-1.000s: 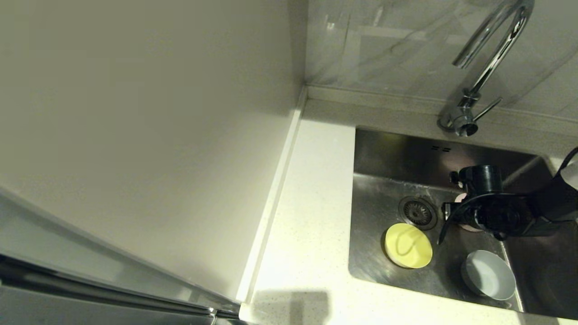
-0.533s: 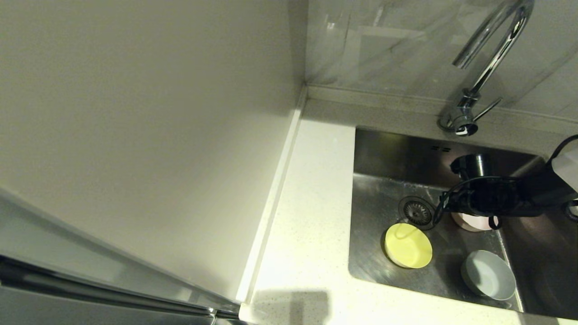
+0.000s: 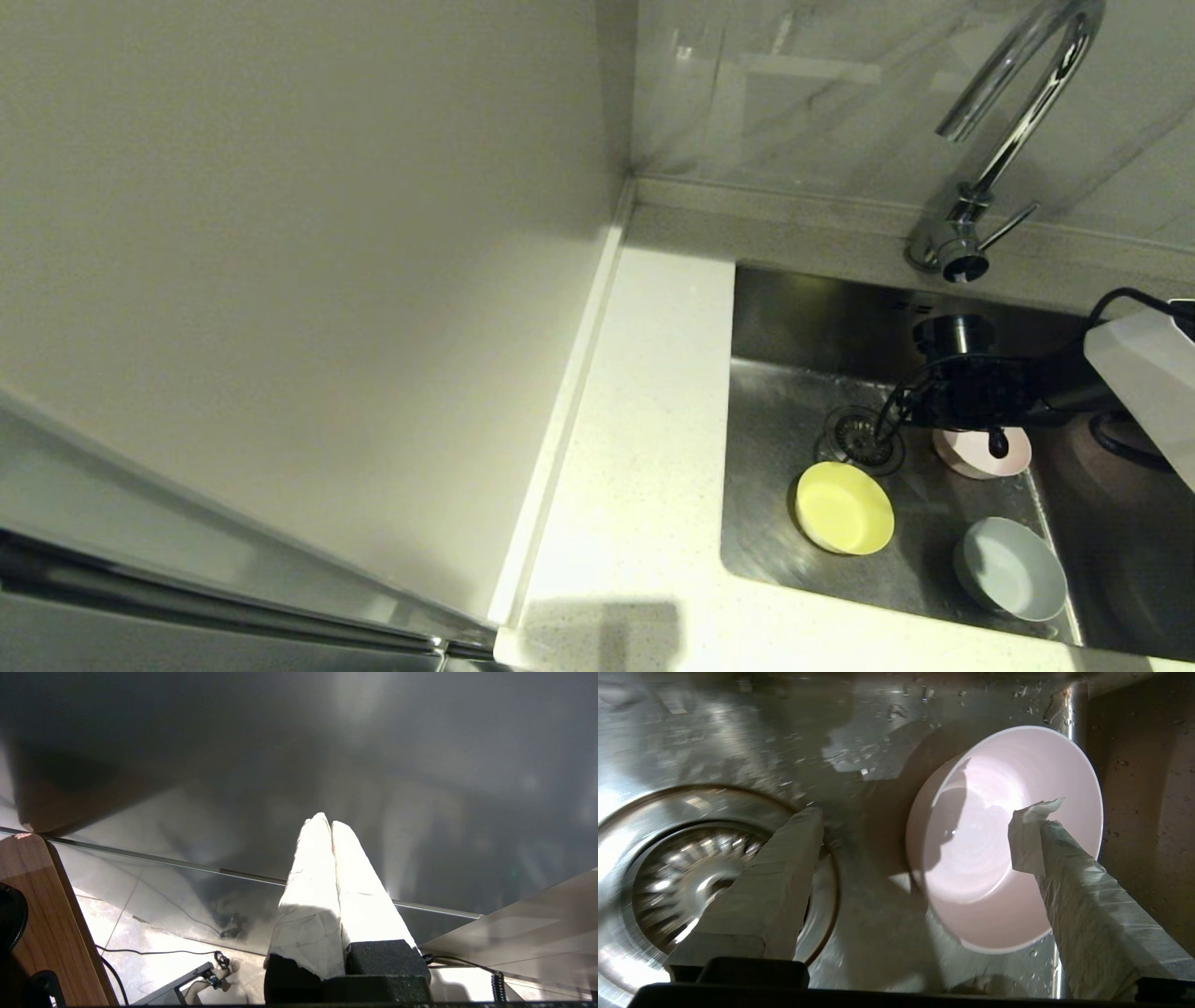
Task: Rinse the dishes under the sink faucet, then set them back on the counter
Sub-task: Put a bowl back to the table from the sink
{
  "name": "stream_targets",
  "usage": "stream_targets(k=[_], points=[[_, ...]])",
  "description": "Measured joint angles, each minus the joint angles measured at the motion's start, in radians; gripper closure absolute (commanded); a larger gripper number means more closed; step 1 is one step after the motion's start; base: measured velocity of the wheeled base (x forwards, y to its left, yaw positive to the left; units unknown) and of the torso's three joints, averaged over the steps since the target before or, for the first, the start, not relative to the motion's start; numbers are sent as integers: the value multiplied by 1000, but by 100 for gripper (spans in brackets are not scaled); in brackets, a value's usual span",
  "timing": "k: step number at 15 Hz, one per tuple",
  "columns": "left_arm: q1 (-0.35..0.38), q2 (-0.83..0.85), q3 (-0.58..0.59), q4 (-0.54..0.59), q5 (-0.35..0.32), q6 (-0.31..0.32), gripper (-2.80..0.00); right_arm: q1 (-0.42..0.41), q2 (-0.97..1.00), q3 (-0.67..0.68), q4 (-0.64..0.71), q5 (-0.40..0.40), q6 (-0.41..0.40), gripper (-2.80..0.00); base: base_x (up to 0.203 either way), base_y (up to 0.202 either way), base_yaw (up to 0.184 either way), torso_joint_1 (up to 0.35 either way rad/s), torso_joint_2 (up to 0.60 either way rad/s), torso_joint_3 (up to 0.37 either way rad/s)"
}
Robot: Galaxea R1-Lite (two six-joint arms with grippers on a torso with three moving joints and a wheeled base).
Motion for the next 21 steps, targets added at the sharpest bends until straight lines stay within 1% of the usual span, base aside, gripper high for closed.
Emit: stream_targets(k=[2,8,9,11,21], points=[[0,0,0,0,0,0,0,-6,26,-24,5,-14,0,-280,0,0,0,0,0,0],[0,0,0,0,0,0,0,-18,75,-74,22,-24,0,-280,0,0,0,0,0,0],[0,0,0,0,0,0,0,-19,80,-82,28,-26,0,0,0,0,0,0,0,0],[0,0,0,0,0,0,0,-19,89,-94,30,-43,0,0,0,0,0,0,0,0],[0,0,0,0,0,0,0,-26,85,-79,27,-44,3,0,0,0,0,0,0,0]])
